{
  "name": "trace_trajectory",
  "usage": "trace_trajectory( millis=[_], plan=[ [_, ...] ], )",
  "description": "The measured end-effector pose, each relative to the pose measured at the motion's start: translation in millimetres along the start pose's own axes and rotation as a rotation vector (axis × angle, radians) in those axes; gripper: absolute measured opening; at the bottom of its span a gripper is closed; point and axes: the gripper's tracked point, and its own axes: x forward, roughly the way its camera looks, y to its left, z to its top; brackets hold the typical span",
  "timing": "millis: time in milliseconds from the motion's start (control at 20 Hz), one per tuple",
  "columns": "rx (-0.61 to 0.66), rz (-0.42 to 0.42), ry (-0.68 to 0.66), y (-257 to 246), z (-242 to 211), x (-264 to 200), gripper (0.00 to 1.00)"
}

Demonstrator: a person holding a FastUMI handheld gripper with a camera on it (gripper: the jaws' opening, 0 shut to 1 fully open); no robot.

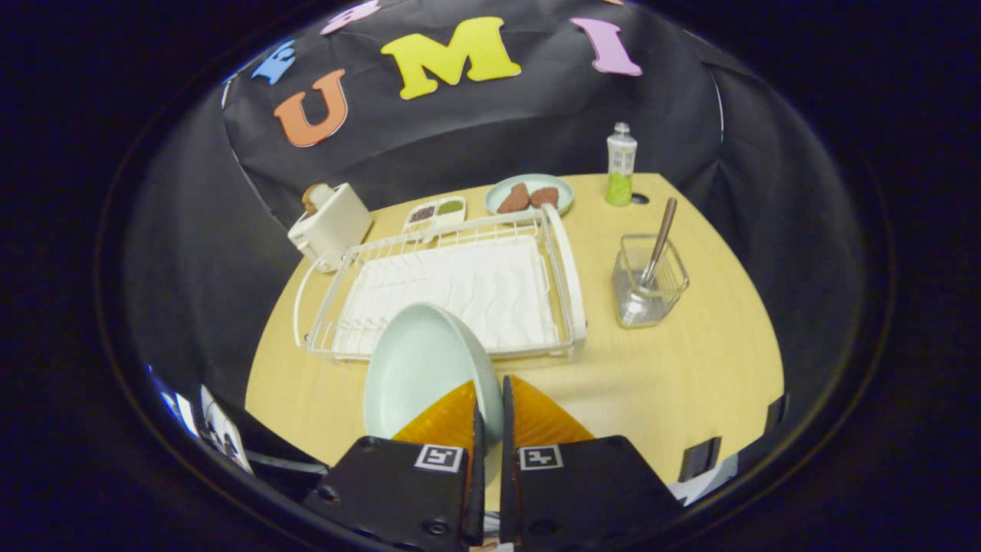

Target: Take the plate from the dish rack, then take the spoon from the basket and place it into the plate.

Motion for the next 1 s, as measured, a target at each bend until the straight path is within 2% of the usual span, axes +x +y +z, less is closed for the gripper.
trace_trajectory(
  millis=[200,300,650,750,900,950,1000],
  plan=[
    [0.066,0.06,0.083,-27.8,-46.4,35.0,0.13],
    [0.094,0.062,0.111,-43.3,-60.3,46.9,0.13],
    [0.16,0.113,0.107,-81.0,-69.8,66.8,0.14],
    [0.148,0.064,0.091,-89.9,-69.0,71.0,0.14],
    [0.078,-0.063,0.031,-106.3,-62.6,72.5,0.17],
    [0.063,-0.052,-0.005,-102.2,-57.7,73.8,0.13],
    [0.049,-0.036,-0.038,-98.1,-52.8,73.5,0.21]
  ],
)
